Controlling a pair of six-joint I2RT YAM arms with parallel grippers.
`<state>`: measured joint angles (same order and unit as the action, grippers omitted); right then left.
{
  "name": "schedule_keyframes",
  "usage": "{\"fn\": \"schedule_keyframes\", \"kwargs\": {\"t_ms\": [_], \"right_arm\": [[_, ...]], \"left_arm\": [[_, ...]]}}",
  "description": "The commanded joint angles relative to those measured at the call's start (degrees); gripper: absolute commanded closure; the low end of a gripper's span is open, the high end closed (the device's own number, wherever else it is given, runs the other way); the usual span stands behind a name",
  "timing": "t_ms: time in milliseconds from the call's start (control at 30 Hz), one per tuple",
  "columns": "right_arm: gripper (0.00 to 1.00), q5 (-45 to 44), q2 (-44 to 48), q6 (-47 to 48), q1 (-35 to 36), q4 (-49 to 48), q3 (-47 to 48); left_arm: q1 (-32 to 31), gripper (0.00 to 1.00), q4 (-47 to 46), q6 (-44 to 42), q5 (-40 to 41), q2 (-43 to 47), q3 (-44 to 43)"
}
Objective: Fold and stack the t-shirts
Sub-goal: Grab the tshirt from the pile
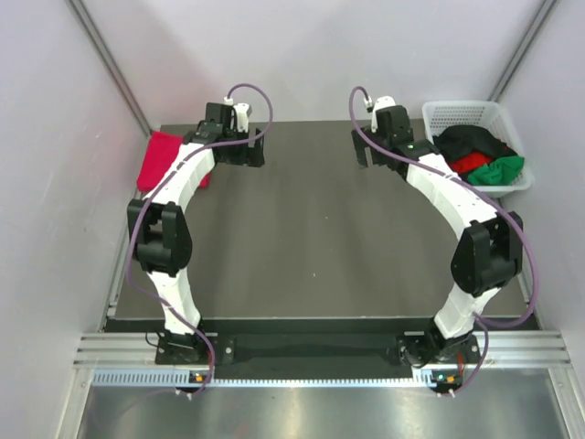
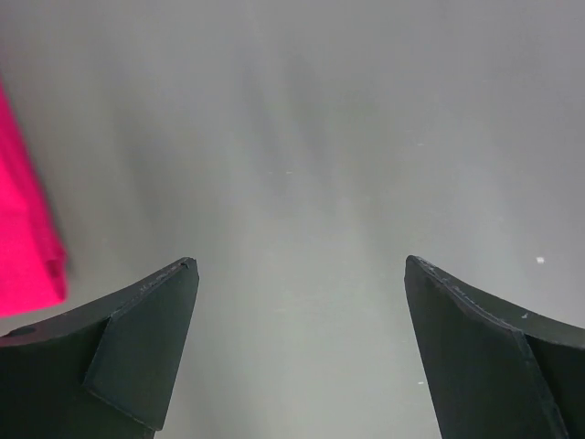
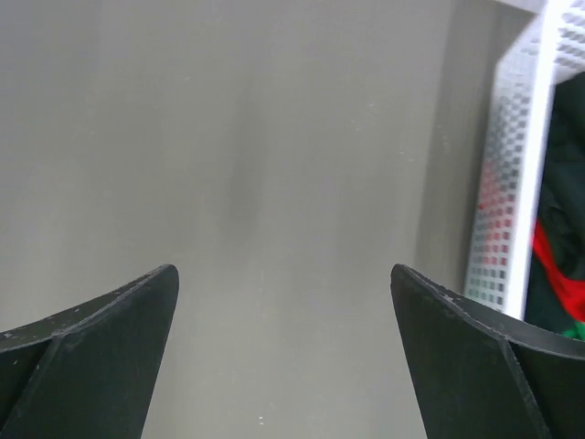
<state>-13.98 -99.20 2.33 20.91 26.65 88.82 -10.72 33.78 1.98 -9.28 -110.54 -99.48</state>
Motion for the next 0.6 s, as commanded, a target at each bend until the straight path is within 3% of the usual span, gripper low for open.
{"fn": "schedule_keyframes", "kwargs": {"t_ms": [0,100,200,400,467,567], "right_arm": [[0.00,-4.7,3.3,0.6,-0.1,-0.6,2.8],[0.00,4.6,4.8,7.3,-4.4,3.1,6.9],[0.00,8.7,5.4,8.4,-12.4,3.0,8.7],[0.10,12.3,3.8,9.7,-24.8,4.9,8.8],[0.11,10.6,3.2,10.8,-26.9,3.9,6.9],[0.18,11.8,1.6,10.5,-29.9,3.3,6.6]], "left_arm": [[0.4,0.01,-2.1,3.5,-4.3,-1.3,-0.7],[0.3,0.01,-0.9,1.6,-6.4,-1.6,-4.2],[0.5,0.01,-2.0,-5.6,-9.6,1.2,-2.0],[0.7,0.02,3.9,-3.7,-15.8,-2.6,-4.8],[0.7,0.06,2.9,-3.4,-17.8,-2.0,-2.3],[0.6,0.21,0.7,-3.6,-19.1,-0.2,0.8]]}}
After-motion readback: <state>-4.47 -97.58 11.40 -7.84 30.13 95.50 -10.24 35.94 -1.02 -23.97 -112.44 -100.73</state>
